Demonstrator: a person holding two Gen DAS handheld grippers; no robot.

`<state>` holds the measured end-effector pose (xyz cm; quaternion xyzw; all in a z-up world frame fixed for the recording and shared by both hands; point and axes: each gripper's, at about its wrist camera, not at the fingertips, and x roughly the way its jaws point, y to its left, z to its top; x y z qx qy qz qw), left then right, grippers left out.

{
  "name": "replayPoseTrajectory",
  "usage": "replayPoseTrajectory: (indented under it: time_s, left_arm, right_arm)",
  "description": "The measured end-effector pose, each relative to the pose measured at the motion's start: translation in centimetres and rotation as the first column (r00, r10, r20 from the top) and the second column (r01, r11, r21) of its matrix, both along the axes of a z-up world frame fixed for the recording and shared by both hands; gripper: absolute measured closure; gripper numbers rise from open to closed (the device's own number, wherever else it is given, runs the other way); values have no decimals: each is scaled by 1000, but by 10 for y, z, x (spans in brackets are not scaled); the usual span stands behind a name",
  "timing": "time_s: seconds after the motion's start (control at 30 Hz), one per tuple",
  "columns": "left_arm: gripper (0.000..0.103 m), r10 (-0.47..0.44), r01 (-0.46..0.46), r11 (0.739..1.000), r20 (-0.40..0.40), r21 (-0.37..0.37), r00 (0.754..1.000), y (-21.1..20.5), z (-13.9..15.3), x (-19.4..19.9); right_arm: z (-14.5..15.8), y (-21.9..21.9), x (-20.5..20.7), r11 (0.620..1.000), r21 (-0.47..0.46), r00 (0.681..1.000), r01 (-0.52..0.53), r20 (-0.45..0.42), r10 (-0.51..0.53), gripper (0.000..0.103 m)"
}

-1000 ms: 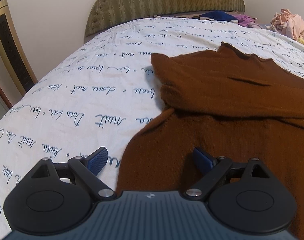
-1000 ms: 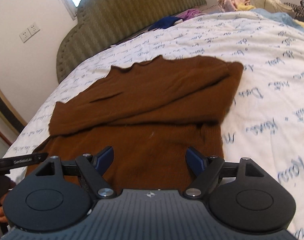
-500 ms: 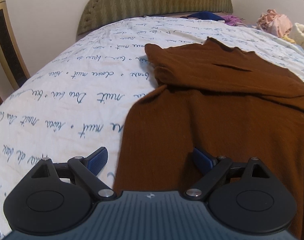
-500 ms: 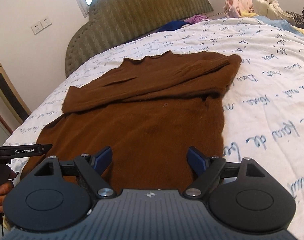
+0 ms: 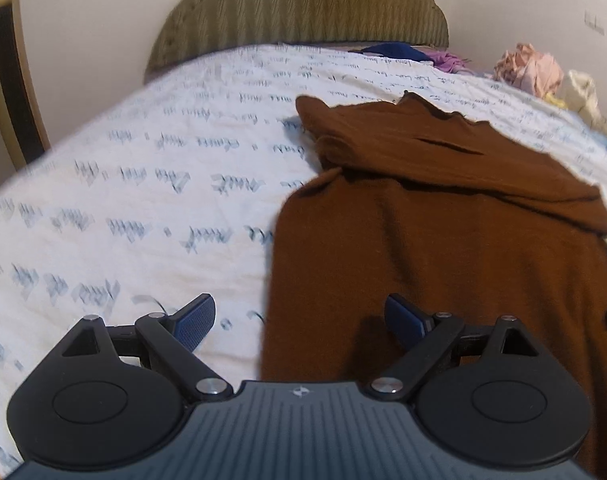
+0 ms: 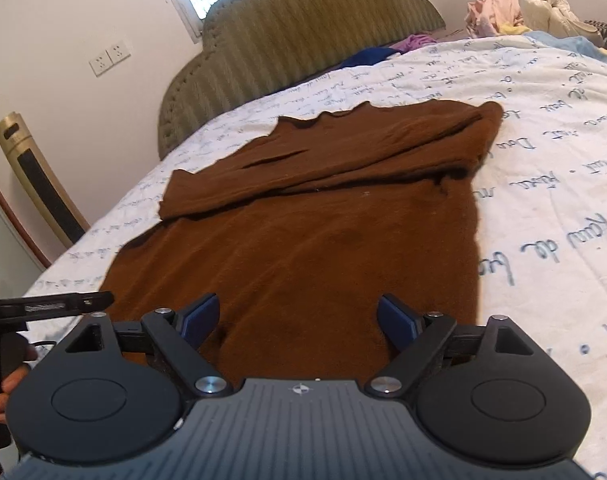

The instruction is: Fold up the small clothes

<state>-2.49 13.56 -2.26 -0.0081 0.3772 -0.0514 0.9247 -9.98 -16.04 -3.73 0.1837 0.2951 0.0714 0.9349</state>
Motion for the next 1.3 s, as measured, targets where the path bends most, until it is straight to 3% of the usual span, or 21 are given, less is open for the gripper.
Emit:
replayPoseTrajectory:
  time_s: [0.07, 0.17, 0.27, 0.37, 0.47, 0.7, 0.83, 0.93, 1.2, 1.3]
  left_arm:
    - [10, 3, -4, 999, -14, -33, 1000, 0, 0, -2]
    - [11, 2, -2, 1000, -4, -19, 1000, -5, 4, -5]
    - [10, -14, 15, 1000, 16, -14, 1000, -7, 11, -9]
    - [10, -21, 21, 1000, 7, -6, 1000, -5, 10, -8]
    - [10, -26, 26, 1000, -26, -11, 999, -1, 6, -9]
    - [10, -38, 38, 999, -22, 10, 999, 15, 6, -18]
    - [10, -34, 33, 999, -50, -22, 998, 22, 2, -19]
    - [10, -28, 27, 999, -59, -25, 998, 21, 0, -21]
    - [11, -48, 48, 999, -35, -4, 998, 10, 6, -29]
    - [10, -51, 51, 999, -25, -12, 998, 10, 12, -31]
  right_arm:
    - [4, -3, -2, 999, -40, 1000, 10, -3, -10, 27]
    - [13, -13, -9, 991, -120, 998, 55, -9, -56, 38]
    - [17, -31, -19, 989, -120, 996, 85, -31, -89, 45]
    - [11, -41, -25, 991, -99, 994, 88, -63, -94, 45]
    - [1, -41, -26, 993, -64, 990, 102, -93, -107, 38]
    - [8, -48, -32, 992, -8, 990, 123, -68, -123, 34]
    - [11, -51, -37, 991, -35, 990, 130, -54, -132, 34]
    - [5, -55, -41, 992, 7, 989, 122, -81, -121, 26]
    - [9, -40, -45, 987, -123, 992, 106, -61, -114, 26]
    - [10, -42, -48, 988, -119, 992, 102, -64, -110, 26]
